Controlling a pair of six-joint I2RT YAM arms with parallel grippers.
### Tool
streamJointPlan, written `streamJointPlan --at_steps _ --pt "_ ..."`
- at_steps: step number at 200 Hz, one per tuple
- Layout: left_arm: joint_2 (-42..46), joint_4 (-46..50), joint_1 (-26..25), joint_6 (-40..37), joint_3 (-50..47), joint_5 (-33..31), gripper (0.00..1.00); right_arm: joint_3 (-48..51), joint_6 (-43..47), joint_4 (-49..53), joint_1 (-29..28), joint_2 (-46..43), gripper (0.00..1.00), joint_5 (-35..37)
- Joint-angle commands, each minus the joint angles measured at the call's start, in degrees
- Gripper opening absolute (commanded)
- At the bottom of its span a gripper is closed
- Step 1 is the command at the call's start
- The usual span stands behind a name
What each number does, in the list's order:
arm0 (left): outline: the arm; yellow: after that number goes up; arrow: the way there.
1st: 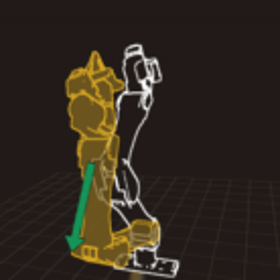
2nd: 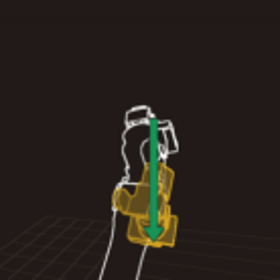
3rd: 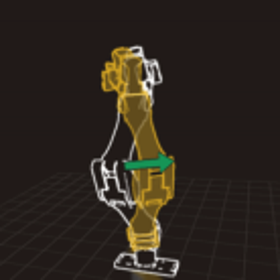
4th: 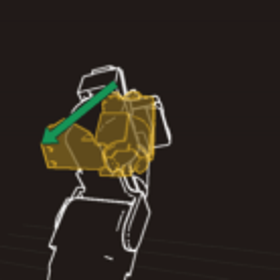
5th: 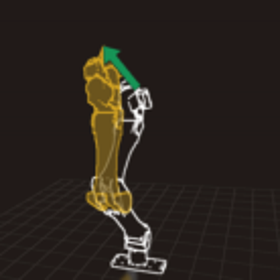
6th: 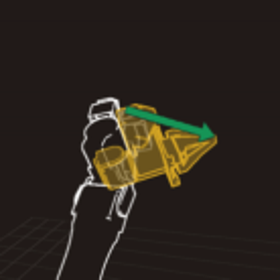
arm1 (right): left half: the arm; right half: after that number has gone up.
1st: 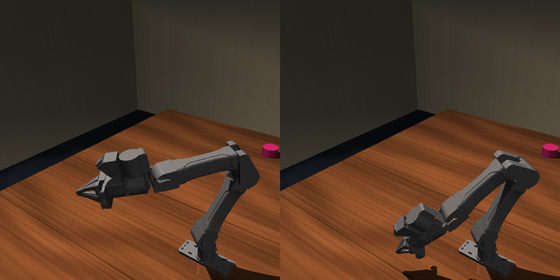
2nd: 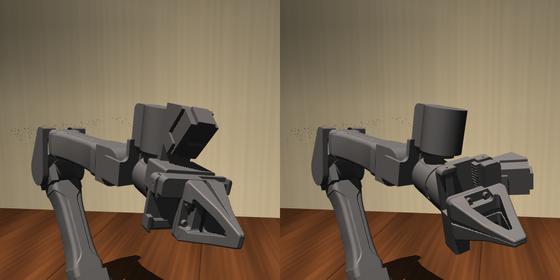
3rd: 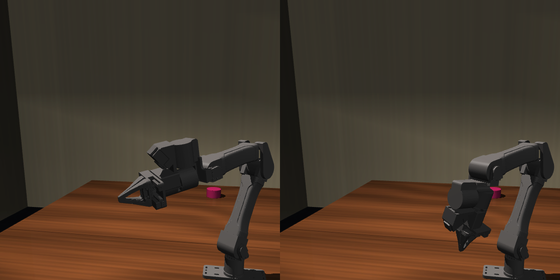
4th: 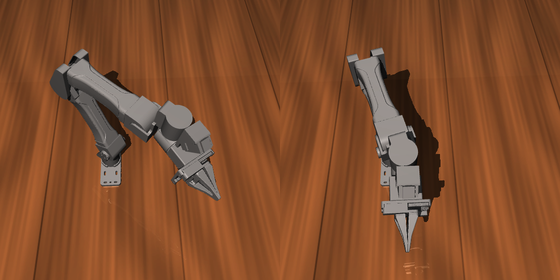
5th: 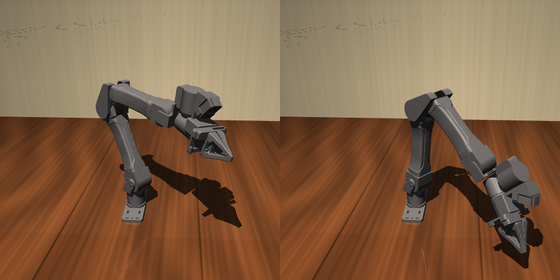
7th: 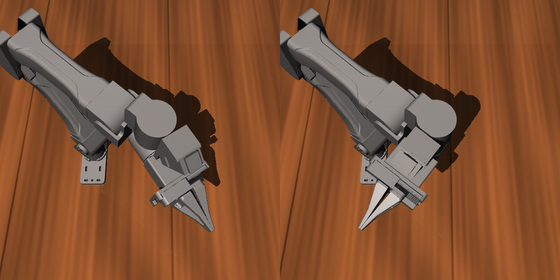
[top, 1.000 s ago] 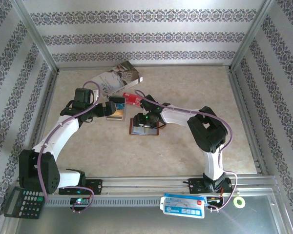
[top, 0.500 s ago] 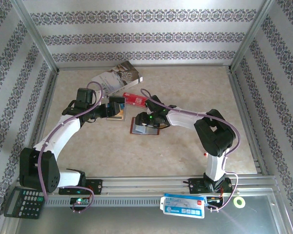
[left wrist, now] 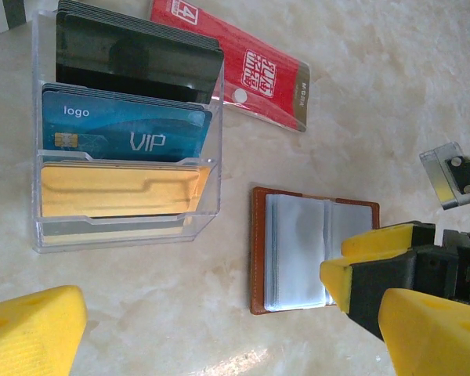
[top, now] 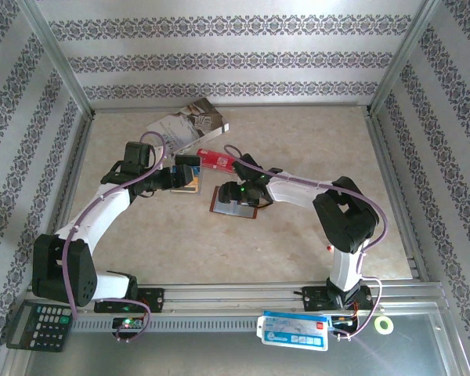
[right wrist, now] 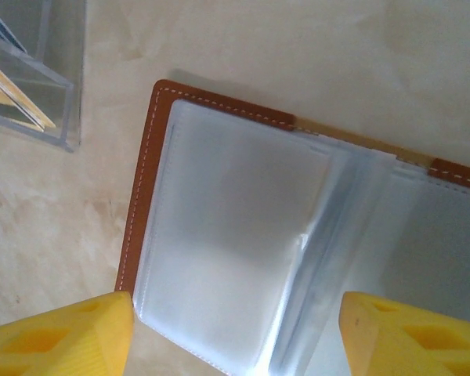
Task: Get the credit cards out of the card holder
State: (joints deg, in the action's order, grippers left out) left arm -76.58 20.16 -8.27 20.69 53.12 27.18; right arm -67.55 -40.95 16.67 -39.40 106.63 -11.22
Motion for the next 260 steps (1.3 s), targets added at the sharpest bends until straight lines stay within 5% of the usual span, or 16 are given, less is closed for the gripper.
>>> streamJointPlan --at_steps 1,99,194,260 --pt "-0.3 0.7 -0.8 0.8 1.3 -0.2 0.96 -3.9 3.1 5.1 -1.8 1.6 0.7 4.5" --pt "-0.1 0.3 -0.9 1.3 2.2 -0.8 0.96 -14.5 4.8 18.3 -5.5 11.7 0.73 14.5" --pt "-0.3 0.3 -0.9 1.7 1.8 -1.1 0.96 -11.6 5.9 16.5 -3.9 11.8 0.47 11.8" --pt "-2.5 -2.7 -1.2 6.8 -1.2 3.8 0.81 -9.2 9.2 9.4 -4.0 9.3 0.29 4.7"
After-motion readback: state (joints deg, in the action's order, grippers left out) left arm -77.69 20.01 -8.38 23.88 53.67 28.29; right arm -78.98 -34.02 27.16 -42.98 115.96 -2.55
